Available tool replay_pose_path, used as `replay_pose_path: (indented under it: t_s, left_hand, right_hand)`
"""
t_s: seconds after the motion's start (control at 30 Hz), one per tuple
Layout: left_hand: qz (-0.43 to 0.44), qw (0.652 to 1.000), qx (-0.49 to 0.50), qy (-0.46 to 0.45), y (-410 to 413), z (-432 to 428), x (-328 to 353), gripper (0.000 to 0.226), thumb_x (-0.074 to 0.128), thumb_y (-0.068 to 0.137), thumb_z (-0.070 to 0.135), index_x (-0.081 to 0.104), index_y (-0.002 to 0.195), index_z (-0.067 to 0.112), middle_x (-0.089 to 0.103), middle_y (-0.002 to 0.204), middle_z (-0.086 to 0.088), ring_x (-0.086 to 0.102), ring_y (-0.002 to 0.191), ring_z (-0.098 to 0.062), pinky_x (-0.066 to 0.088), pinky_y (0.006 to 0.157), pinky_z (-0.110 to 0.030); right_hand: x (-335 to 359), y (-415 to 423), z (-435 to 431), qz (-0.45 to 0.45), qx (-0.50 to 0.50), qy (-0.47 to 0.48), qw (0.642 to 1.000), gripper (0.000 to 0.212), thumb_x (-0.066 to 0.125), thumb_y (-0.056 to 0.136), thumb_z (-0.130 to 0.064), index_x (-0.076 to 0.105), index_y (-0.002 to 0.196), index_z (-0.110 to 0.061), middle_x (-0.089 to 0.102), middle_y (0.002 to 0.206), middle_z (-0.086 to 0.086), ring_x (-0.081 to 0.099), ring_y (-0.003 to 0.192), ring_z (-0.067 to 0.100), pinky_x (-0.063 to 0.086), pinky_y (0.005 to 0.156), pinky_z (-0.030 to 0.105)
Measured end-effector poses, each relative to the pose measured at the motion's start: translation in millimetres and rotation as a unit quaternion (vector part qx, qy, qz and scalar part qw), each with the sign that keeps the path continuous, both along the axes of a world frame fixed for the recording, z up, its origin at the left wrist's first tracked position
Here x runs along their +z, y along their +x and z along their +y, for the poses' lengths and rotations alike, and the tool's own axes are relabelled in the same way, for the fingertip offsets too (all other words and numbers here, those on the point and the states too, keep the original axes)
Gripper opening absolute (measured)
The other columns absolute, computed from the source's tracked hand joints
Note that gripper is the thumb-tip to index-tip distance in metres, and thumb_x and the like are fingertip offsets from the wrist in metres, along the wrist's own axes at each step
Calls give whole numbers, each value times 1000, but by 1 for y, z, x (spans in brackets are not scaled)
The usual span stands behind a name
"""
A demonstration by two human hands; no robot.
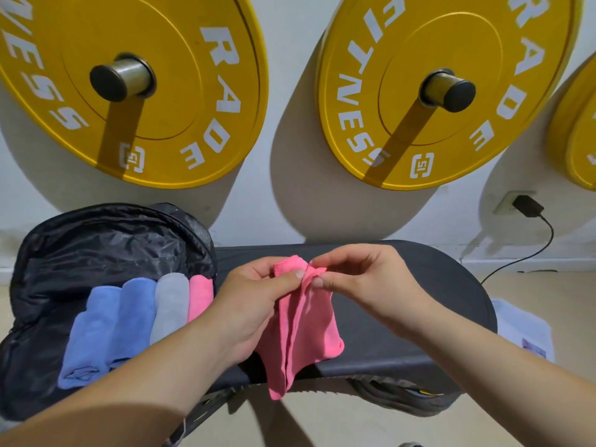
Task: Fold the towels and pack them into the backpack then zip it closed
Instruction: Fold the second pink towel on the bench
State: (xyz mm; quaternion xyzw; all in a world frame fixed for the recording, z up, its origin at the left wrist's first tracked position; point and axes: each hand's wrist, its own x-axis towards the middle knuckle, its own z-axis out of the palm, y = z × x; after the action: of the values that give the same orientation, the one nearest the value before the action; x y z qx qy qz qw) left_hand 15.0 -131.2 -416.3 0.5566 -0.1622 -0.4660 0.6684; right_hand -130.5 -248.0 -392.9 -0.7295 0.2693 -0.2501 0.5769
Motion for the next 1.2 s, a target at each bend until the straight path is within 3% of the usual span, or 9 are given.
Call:
replay_pose_path:
  t_s: [0.13, 0.27, 0.33, 0.4, 0.5, 0.83, 0.97, 1.1, 1.2]
  left_hand:
    - [6, 998, -57, -5, -7, 1, 2, 22, 62, 99, 9, 74, 116, 4, 76, 110, -22, 74, 102, -30, 57, 94, -38]
    - [-22, 993, -113, 8, -3, 2, 4, 28, 50, 107, 17, 74, 119, 9, 74, 116, -21, 71, 110, -30, 53, 103, -41]
    - [-49, 989, -142, 10, -2, 4, 5, 28, 50, 107, 20, 74, 119, 10, 74, 116, -20, 72, 105, -26, 55, 97, -36]
    - [-53, 988, -145, 7, -2, 5, 6, 26, 54, 105, 20, 76, 117, 11, 75, 115, -21, 71, 101, -25, 56, 90, -33]
    - [-48, 986, -157, -3, 0, 7, 7, 27, 54, 104, 16, 75, 118, 8, 74, 116, -21, 71, 108, -28, 54, 98, -37]
    - [-56, 979, -195, -3, 2, 9, 10, 30, 51, 105, 19, 74, 117, 5, 74, 116, -21, 70, 107, -25, 50, 105, -42]
    - [-151, 966, -211, 4, 1, 12, 9, 19, 62, 99, 9, 77, 111, 10, 77, 107, -19, 72, 99, -23, 54, 92, -35]
    - [-195, 963, -185, -1, 1, 12, 11, 23, 57, 100, 3, 78, 107, 10, 76, 109, -21, 70, 112, -37, 48, 105, -51]
    - [-184, 968, -162, -57, 5, 14, 25, 19, 56, 101, 6, 75, 102, 9, 76, 100, -13, 72, 99, -26, 56, 91, -34]
  right_hand:
    - [-4, 4, -5, 37, -8, -134, 990, 8, 85, 81, -26, 78, 79, -25, 64, 91, 10, 65, 82, 27, 56, 81, 49]
    - [-7, 5, -7, 50, 48, -182, 981, 11, 74, 92, -26, 73, 82, -22, 63, 91, 4, 64, 87, 18, 53, 86, 39]
    - [-6, 5, -6, 58, 50, -195, 978, 13, 74, 92, -26, 72, 81, -19, 64, 87, 5, 64, 81, 16, 53, 80, 33]
    - [-4, 6, -6, 54, 38, -181, 981, 16, 77, 90, -26, 72, 79, -16, 68, 80, 5, 64, 73, 13, 53, 72, 33]
    - [-2, 6, -8, 42, 22, -130, 990, 18, 82, 84, -25, 70, 77, -13, 71, 72, 8, 59, 63, 9, 51, 63, 33]
    - [-1, 5, -9, 67, 45, -156, 984, 17, 77, 90, -20, 68, 77, -14, 62, 60, -12, 50, 53, -1, 42, 55, 15]
    - [-6, 6, -6, 61, 31, -116, 991, 19, 81, 85, -27, 70, 79, -14, 68, 68, -5, 55, 60, 0, 45, 60, 18]
    - [-11, 8, -2, 37, 99, -4, 994, 30, 74, 86, -46, 72, 100, -20, 75, 96, -1, 64, 89, 6, 49, 83, 28]
    - [-2, 7, -1, 26, 162, 57, 985, 46, 75, 82, -54, 73, 102, -12, 72, 97, 12, 62, 92, 16, 48, 85, 40]
